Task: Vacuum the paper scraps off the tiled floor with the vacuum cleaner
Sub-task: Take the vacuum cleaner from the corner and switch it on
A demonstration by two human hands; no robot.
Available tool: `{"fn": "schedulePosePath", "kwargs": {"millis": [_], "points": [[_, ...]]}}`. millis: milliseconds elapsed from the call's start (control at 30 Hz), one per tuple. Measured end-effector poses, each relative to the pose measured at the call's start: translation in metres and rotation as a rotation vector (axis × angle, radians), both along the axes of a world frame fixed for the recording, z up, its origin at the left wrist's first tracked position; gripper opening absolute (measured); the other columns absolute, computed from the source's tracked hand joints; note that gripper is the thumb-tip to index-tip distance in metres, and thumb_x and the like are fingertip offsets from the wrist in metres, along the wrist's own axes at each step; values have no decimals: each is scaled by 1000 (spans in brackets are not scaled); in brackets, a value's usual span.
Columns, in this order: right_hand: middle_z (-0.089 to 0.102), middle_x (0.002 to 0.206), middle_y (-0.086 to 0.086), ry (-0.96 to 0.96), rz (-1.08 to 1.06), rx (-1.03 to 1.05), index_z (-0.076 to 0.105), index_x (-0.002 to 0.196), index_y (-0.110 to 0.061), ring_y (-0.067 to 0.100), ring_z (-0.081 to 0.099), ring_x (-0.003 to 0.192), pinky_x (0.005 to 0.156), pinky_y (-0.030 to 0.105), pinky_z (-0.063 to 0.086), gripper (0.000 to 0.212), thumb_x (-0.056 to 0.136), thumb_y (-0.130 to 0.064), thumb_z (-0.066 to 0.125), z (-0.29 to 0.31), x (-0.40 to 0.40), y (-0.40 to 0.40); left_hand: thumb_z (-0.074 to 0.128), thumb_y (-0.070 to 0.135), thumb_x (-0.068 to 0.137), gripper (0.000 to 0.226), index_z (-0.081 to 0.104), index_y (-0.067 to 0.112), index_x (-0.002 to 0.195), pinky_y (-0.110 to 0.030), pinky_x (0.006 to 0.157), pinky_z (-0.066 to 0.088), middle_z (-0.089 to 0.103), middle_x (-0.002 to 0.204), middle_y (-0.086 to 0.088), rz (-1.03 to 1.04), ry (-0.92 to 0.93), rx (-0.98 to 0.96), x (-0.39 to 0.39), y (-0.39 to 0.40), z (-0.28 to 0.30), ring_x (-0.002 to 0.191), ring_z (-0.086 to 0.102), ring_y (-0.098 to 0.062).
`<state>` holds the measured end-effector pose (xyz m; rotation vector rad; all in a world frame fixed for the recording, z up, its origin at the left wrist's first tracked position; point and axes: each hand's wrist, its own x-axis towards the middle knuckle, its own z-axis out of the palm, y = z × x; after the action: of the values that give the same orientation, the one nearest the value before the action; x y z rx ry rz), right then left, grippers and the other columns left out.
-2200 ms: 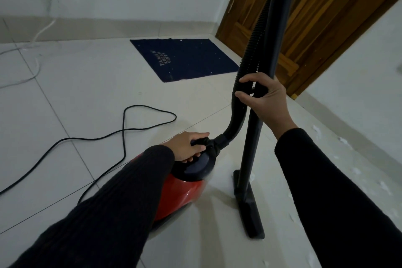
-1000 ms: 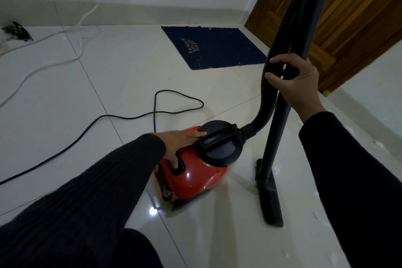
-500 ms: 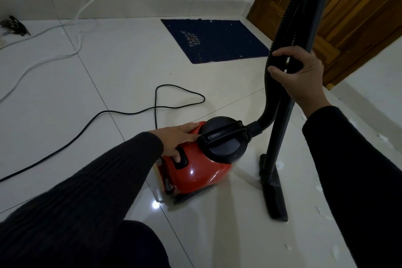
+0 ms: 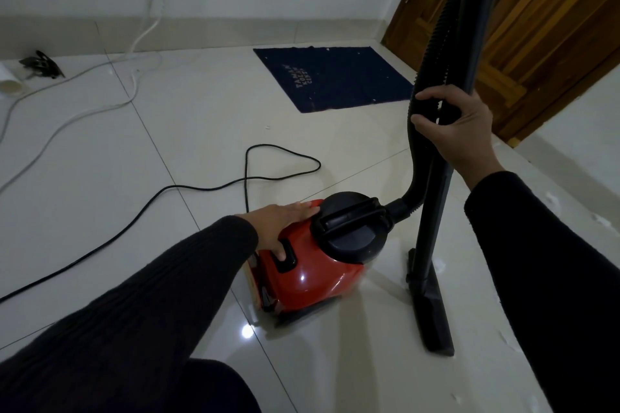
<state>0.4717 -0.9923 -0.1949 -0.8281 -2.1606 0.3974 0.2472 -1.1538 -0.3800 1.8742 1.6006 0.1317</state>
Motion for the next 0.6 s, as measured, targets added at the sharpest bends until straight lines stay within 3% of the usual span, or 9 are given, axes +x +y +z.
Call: {"fn": "schedulePosePath", "kwargs": {"millis": [100, 167, 300, 400, 500, 600], "points": [[55, 105, -11, 7, -22, 5, 66, 99, -31, 20, 56, 104, 88, 34, 54, 26, 77, -18, 73, 1, 1, -2, 81, 20, 71, 112, 5, 36, 151, -43, 117, 23, 13, 160, 3, 33, -96, -59, -1, 3, 13, 145, 22, -23], [54, 107, -7, 12, -26, 3, 66, 99, -30, 19, 55, 104, 87, 30, 53, 26, 77, -17, 73, 1, 0, -2, 78, 33, 75, 101, 11, 34, 151, -40, 118, 22, 21, 158, 0, 82, -142, -68, -2, 8, 29, 144, 24, -23], [50, 118, 4, 10, -37, -21, 66, 101, -26, 16, 51, 106, 81, 5, 45, 28, 80, -9, 74, 3, -3, -2, 54, 49, 90, 70, 26, 25, 150, -28, 114, 19, 29, 156, 2, 272, -260, 227, 6, 43, 85, 144, 27, -16], [50, 126, 11, -4, -54, -47, 68, 112, -27, 15, 49, 112, 82, -1, 42, 35, 82, -10, 74, 3, -3, -2, 48, 46, 95, 62, 29, 22, 149, -24, 112, 20, 33, 155, 2, 330, -460, 431, 27, 77, 140, 142, 30, -15], [54, 128, 13, 21, -41, -56, 65, 125, -32, 14, 52, 116, 92, 0, 38, 49, 82, -11, 75, 2, -3, -2, 54, 33, 95, 66, 23, 19, 151, -31, 115, 25, 28, 157, -2, 371, -660, 673, 49, 96, 195, 143, 29, -17], [54, 123, 9, 58, -75, -70, 57, 124, -43, 12, 53, 110, 90, -3, 36, 57, 81, -10, 76, 6, -5, -4, 62, 24, 90, 76, 18, 14, 152, -34, 114, 22, 23, 158, -10, 313, -501, 1011, 50, 107, 237, 145, 23, -22]]}}
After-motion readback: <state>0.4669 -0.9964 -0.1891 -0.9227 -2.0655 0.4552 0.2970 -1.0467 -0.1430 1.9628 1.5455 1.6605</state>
